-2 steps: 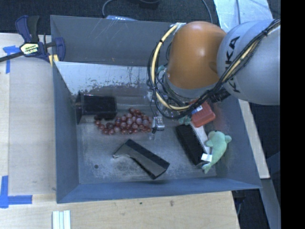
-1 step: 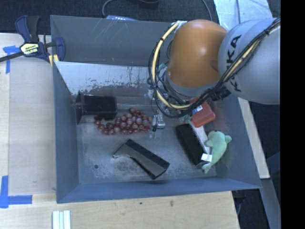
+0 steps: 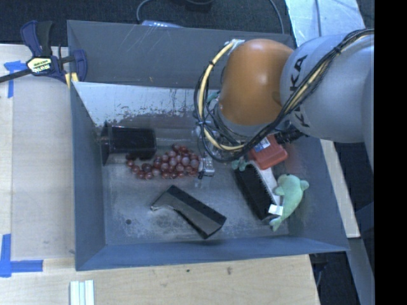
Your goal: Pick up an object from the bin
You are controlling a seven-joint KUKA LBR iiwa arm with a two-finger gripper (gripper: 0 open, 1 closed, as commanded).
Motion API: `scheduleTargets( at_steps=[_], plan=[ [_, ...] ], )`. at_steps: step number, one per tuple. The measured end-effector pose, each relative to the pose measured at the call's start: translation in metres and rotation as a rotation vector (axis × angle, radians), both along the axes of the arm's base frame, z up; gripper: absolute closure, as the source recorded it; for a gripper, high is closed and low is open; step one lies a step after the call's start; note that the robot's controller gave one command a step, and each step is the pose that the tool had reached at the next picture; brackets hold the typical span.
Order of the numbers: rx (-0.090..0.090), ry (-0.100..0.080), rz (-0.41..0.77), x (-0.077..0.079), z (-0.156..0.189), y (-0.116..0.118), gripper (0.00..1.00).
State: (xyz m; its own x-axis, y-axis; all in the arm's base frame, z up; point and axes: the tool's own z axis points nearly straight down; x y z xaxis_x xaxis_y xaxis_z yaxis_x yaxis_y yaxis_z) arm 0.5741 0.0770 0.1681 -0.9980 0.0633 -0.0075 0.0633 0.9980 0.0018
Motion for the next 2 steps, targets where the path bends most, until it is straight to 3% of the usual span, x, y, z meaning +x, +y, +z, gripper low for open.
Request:
scheduleTargets(
  at_steps=[1, 2],
  plan=[
    [-0.001, 0.004, 0.059, 0.007, -0.041, -0.002, 0.00],
    [-0.002, 0.003, 0.208, 0.014, -0.065, -0.002, 0.00]
  ],
)
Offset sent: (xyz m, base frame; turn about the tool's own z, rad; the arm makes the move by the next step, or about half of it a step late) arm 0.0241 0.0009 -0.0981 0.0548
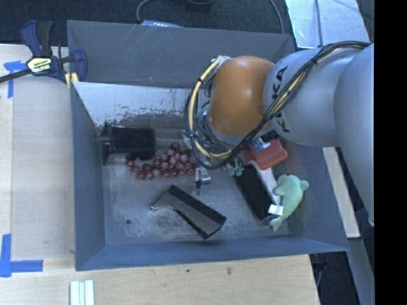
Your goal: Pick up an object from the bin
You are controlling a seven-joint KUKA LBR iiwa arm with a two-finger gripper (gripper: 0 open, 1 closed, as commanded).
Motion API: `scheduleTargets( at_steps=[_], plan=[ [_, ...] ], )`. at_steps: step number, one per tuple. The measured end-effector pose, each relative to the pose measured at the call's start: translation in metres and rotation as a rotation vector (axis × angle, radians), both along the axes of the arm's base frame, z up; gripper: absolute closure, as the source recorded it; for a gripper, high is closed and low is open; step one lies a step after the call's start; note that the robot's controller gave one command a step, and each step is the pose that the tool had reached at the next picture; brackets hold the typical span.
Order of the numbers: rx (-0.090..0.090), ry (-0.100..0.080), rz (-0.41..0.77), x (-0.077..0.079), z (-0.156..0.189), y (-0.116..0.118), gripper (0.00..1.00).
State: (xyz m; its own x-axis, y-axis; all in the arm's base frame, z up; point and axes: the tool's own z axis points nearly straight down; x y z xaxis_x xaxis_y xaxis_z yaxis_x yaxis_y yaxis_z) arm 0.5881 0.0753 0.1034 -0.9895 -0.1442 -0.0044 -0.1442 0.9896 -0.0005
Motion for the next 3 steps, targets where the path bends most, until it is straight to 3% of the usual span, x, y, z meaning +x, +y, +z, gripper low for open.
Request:
scheduleTargets(
  at_steps=[1, 2, 3],
  plan=[
    [0.000, -0.010, 0.170, 0.031, -0.030, 0.013, 1.00],
    [0.000, -0.010, 0.168, 0.031, -0.030, 0.013, 1.00],
    [0.000, -0.020, 0.218, 0.037, 0.130, 0.012, 1.00]
  ],
)
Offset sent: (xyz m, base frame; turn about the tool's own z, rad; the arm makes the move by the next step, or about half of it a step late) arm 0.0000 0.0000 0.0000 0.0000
